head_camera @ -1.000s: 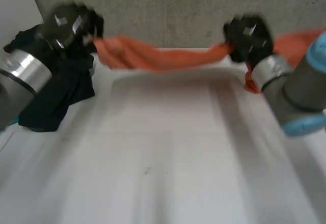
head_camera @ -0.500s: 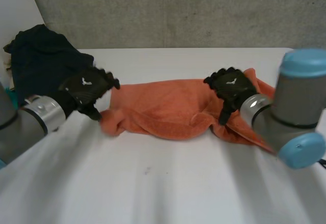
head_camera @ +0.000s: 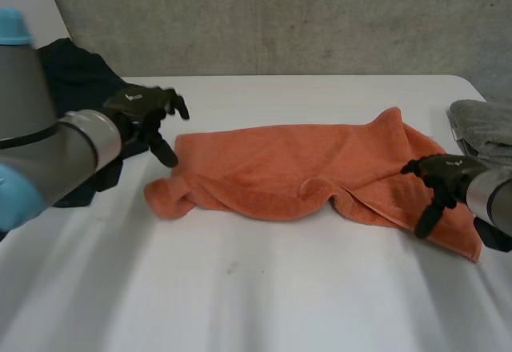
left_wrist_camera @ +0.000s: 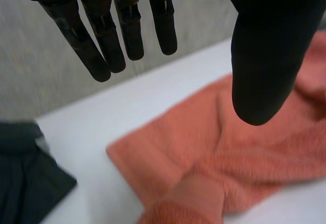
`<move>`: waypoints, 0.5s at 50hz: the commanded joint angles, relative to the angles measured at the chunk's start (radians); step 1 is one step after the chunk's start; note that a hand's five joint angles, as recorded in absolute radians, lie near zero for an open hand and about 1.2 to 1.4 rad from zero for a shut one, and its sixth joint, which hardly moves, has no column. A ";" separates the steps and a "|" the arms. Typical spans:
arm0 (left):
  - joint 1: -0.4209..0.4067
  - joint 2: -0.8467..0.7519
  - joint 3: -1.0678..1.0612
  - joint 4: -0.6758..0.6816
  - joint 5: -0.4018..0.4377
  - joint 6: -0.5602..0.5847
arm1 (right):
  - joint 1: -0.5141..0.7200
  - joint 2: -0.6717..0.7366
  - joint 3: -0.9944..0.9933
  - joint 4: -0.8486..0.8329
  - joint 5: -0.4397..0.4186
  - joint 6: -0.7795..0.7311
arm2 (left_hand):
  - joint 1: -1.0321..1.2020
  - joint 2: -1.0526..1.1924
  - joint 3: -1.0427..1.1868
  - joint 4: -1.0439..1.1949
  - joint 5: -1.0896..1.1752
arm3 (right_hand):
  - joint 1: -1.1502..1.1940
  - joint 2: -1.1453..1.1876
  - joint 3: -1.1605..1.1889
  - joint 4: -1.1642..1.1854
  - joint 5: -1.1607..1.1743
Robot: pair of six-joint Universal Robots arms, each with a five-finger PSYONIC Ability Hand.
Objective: Fold the laundry.
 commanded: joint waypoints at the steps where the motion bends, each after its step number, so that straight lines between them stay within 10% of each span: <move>1: 0.011 -0.252 0.228 -0.139 -0.031 0.049 | -0.026 -0.006 0.136 -0.164 -0.004 -0.087 | 0.104 0.095 0.092 0.085 0.084 | 0.035 0.052 0.052 0.056 0.045; 12: 0.026 -0.379 0.285 -0.254 0.015 0.162 | -0.023 0.074 0.177 -0.338 0.004 -0.115 | 0.350 0.341 0.339 0.331 0.330 | 0.313 0.330 0.331 0.334 0.323; 18: 0.031 -0.366 0.256 -0.245 0.028 0.180 | -0.033 0.100 0.150 -0.381 0.013 -0.155 | 0.924 0.915 0.912 0.905 0.903 | 1.163 1.180 1.180 1.184 1.173; 25: 0.049 -0.254 0.189 -0.286 0.017 0.203 | -0.056 -0.007 0.150 -0.386 0.005 -0.234 | 0.926 0.916 0.914 0.907 0.905 | 1.166 1.182 1.183 1.187 1.175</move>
